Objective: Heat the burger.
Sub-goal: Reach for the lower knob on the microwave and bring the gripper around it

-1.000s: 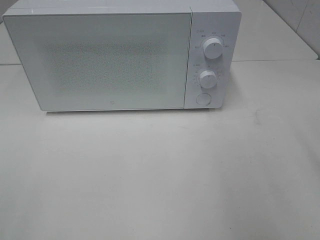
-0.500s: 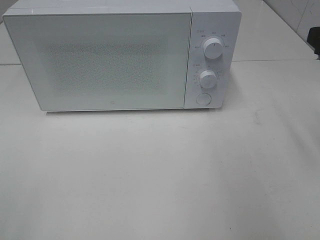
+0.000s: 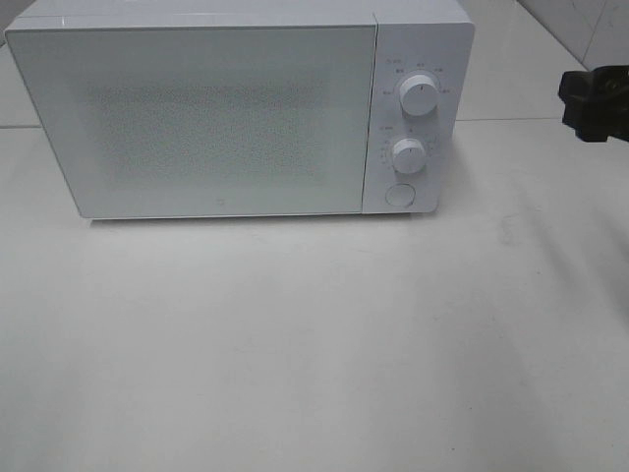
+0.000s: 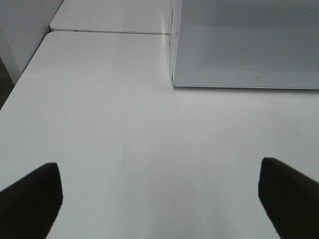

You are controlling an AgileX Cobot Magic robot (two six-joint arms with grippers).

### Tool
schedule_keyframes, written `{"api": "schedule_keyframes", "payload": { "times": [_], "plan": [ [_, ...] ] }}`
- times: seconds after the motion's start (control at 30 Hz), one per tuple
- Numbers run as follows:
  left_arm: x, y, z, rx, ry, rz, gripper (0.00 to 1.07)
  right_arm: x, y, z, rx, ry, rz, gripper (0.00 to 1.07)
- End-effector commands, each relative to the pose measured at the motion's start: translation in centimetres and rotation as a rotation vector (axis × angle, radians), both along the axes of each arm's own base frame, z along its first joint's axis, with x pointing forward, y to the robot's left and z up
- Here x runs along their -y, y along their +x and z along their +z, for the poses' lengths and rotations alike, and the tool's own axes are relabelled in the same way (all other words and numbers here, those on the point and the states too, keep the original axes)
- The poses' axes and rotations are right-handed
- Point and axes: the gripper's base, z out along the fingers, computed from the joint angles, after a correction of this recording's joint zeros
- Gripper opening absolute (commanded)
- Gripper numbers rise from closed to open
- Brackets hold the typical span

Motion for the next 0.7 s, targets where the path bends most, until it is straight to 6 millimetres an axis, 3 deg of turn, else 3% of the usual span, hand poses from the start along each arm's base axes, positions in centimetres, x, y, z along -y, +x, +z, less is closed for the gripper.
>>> {"api": "schedule_keyframes", "payload": {
  "times": [0.03, 0.7],
  "plan": [
    [0.0, -0.1, 0.0, 0.015, 0.002, 0.004, 1.00, -1.0, -0.2, -1.0, 0.086, -0.065, -0.008, 0.76],
    [0.0, -0.1, 0.0, 0.015, 0.002, 0.004, 1.00, -8.5, -1.8, -5.7, 0.051, -0.026, -0.097, 0.73]
  ]
}}
